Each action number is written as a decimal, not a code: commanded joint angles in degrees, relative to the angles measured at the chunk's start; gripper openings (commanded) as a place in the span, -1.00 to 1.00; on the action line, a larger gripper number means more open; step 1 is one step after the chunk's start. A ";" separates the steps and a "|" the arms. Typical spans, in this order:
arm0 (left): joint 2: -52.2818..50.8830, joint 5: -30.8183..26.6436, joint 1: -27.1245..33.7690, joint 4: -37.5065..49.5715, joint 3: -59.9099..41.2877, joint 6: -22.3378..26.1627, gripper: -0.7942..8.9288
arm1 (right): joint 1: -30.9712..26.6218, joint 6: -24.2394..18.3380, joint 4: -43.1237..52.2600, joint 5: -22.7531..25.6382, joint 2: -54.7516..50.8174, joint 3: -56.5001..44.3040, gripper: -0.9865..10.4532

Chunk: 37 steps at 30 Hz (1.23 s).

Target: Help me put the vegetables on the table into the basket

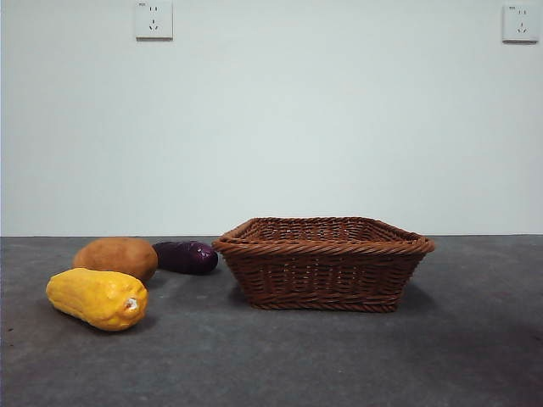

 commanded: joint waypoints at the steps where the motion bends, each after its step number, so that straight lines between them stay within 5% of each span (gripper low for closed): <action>1: 0.02 0.04 0.20 0.42 -0.63 -0.42 -0.84 | 0.02 8.02 1.09 -0.04 -0.09 -0.26 -0.82; 4: 0.04 0.07 0.20 0.42 -0.63 -3.26 -0.84 | 0.02 9.53 1.55 -0.04 -0.09 -0.26 -0.83; 8: 0.15 4.13 0.15 0.09 0.11 -4.52 -0.85 | 0.02 16.81 3.02 -3.48 -0.09 1.55 -0.84; 13: 2.23 6.05 0.07 -1.16 6.73 -7.65 -0.85 | 0.02 16.68 3.91 -6.05 3.50 10.88 -0.85; 23: 13.14 14.12 0.04 -16.85 29.27 -5.05 -0.85 | 0.02 0.74 -20.35 -8.87 19.04 36.57 -0.85; 37: 27.65 24.48 -1.62 -37.09 51.91 4.24 -0.85 | 0.07 -9.35 -40.52 -13.55 33.88 57.31 -0.85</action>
